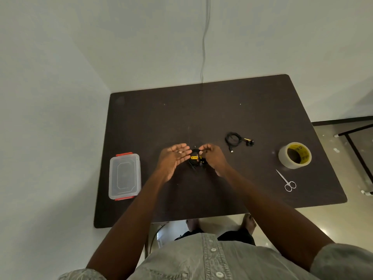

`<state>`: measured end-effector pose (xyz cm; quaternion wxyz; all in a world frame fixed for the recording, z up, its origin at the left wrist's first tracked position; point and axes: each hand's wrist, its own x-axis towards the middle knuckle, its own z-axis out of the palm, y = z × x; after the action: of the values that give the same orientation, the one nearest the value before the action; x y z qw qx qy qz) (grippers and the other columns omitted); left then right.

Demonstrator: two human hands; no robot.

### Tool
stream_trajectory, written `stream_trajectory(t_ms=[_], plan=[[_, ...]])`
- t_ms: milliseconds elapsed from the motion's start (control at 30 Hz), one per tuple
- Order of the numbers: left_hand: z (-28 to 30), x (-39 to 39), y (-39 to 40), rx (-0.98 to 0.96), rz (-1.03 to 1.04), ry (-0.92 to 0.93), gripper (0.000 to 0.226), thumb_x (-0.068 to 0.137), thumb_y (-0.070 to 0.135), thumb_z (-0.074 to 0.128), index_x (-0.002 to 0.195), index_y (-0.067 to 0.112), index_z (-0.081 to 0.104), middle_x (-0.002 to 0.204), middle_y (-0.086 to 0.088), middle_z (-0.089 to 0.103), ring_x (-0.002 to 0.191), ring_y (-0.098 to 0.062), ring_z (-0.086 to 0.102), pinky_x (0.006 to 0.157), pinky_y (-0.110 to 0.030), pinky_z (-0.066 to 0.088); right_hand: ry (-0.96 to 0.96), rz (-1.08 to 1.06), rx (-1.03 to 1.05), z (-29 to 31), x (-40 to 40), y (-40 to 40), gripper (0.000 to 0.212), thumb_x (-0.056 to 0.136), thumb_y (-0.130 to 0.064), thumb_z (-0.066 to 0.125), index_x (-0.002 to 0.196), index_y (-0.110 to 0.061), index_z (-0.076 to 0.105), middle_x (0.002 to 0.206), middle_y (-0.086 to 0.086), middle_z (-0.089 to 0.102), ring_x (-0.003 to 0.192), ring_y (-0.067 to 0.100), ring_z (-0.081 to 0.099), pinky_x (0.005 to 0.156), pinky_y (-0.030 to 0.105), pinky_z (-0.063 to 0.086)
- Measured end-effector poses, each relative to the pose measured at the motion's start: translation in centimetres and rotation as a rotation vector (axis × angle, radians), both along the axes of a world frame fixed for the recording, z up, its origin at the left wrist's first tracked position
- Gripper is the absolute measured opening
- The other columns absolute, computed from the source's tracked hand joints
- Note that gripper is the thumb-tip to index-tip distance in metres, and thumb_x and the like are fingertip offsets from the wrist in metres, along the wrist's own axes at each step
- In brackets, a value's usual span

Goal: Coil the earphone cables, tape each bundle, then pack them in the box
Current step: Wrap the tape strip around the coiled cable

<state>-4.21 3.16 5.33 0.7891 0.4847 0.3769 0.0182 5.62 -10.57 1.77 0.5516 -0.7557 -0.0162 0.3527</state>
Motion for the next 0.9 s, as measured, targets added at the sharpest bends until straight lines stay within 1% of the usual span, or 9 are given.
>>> stream_trajectory(t_ms=[200, 233, 333, 500, 567, 633, 667, 767, 900], plan=[[-0.9, -0.2, 0.3, 0.262, 0.177, 0.214, 0.033, 0.091, 0.002, 0.058, 0.124, 0.008, 0.052, 0.086, -0.01, 0.069, 0.07, -0.021, 0.069, 0.062, -0.03, 0.057, 0.072, -0.01, 0.03, -0.3, -0.1, -0.2, 0.018, 0.092, 0.001, 0.057, 0.088, -0.016, 0.062, 0.087, 0.01, 0.065, 0.074, 0.019, 0.062, 0.054, 0.025, 0.05], [-1.0, -0.2, 0.3, 0.356, 0.177, 0.283, 0.035, 0.092, 0.002, 0.054, 0.127, 0.008, 0.052, 0.09, -0.009, 0.068, 0.071, -0.021, 0.068, 0.063, -0.031, 0.056, 0.082, -0.005, 0.039, -0.2, -0.1, -0.3, 0.018, 0.092, 0.001, 0.056, 0.089, -0.016, 0.062, 0.087, 0.01, 0.065, 0.074, 0.019, 0.062, 0.054, 0.026, 0.05], [-1.2, 0.1, 0.1, 0.639, 0.054, 0.431, 0.041, 0.092, 0.002, 0.041, 0.127, 0.013, 0.057, 0.119, -0.006, 0.061, 0.103, -0.02, 0.06, 0.084, -0.03, 0.046, 0.112, 0.015, 0.062, 0.2, -0.1, -0.6, 0.019, 0.093, 0.003, 0.053, 0.092, -0.014, 0.062, 0.083, 0.008, 0.065, 0.068, 0.016, 0.062, 0.052, 0.023, 0.048], [-1.2, 1.0, -0.5, 0.376, -0.074, 0.287, 0.006, 0.086, 0.021, 0.066, 0.09, 0.023, 0.07, 0.102, -0.002, 0.072, 0.099, -0.016, 0.064, 0.083, -0.028, 0.047, 0.158, 0.011, 0.094, 0.2, 0.0, -0.9, 0.019, 0.095, 0.002, 0.05, 0.095, -0.014, 0.061, 0.086, 0.007, 0.065, 0.066, 0.014, 0.06, 0.05, 0.022, 0.046], [-1.4, 1.0, -1.0, 0.334, -0.193, 0.235, 0.014, 0.085, 0.025, 0.071, 0.097, 0.018, 0.069, 0.093, 0.003, 0.071, 0.09, -0.01, 0.065, 0.075, -0.019, 0.048, 0.194, -0.005, 0.112, 0.4, 0.2, -1.1, 0.017, 0.096, -0.003, 0.05, 0.094, -0.016, 0.06, 0.085, 0.005, 0.064, 0.066, 0.013, 0.059, 0.054, 0.022, 0.043], [-1.4, 1.1, -1.7, 0.306, -0.252, 0.207, 0.024, 0.083, 0.012, 0.073, 0.106, 0.01, 0.065, 0.086, 0.003, 0.067, 0.077, -0.005, 0.06, 0.067, -0.014, 0.047, 0.252, -0.012, 0.148, 0.6, 0.2, -1.3, 0.008, 0.095, -0.01, 0.057, 0.096, -0.016, 0.061, 0.085, 0.003, 0.064, 0.067, 0.013, 0.06, 0.058, 0.024, 0.043], [-1.7, 1.2, -2.0, 0.298, -0.255, 0.206, 0.028, 0.082, 0.006, 0.073, 0.108, 0.008, 0.064, 0.086, 0.0, 0.066, 0.075, -0.006, 0.06, 0.067, -0.016, 0.048, 0.274, -0.001, 0.171, 0.9, 0.2, -1.5, 0.008, 0.091, -0.011, 0.063, 0.098, -0.016, 0.061, 0.085, 0.003, 0.065, 0.068, 0.013, 0.061, 0.06, 0.025, 0.044], [-2.1, 1.6, -2.9, 0.252, -0.205, 0.227, 0.024, 0.081, -0.001, 0.07, 0.103, 0.005, 0.063, 0.094, -0.012, 0.068, 0.083, -0.018, 0.065, 0.075, -0.03, 0.056, 0.257, 0.079, 0.11, 1.2, 0.7, -2.2, 0.036, 0.073, -0.002, 0.075, 0.105, -0.012, 0.061, 0.088, 0.002, 0.069, 0.075, 0.014, 0.065, 0.062, 0.026, 0.047], [-2.9, 2.2, -4.8, 0.184, -0.158, 0.238, 0.014, 0.085, -0.001, 0.067, 0.095, 0.006, 0.06, 0.101, -0.018, 0.069, 0.084, -0.023, 0.068, 0.056, -0.026, 0.056, 0.151, 0.054, -0.069, 1.1, 1.3, -2.8, 0.027, 0.073, 0.011, 0.061, 0.093, -0.007, 0.064, 0.077, 0.011, 0.064, 0.075, 0.023, 0.059, 0.061, 0.028, 0.046]])
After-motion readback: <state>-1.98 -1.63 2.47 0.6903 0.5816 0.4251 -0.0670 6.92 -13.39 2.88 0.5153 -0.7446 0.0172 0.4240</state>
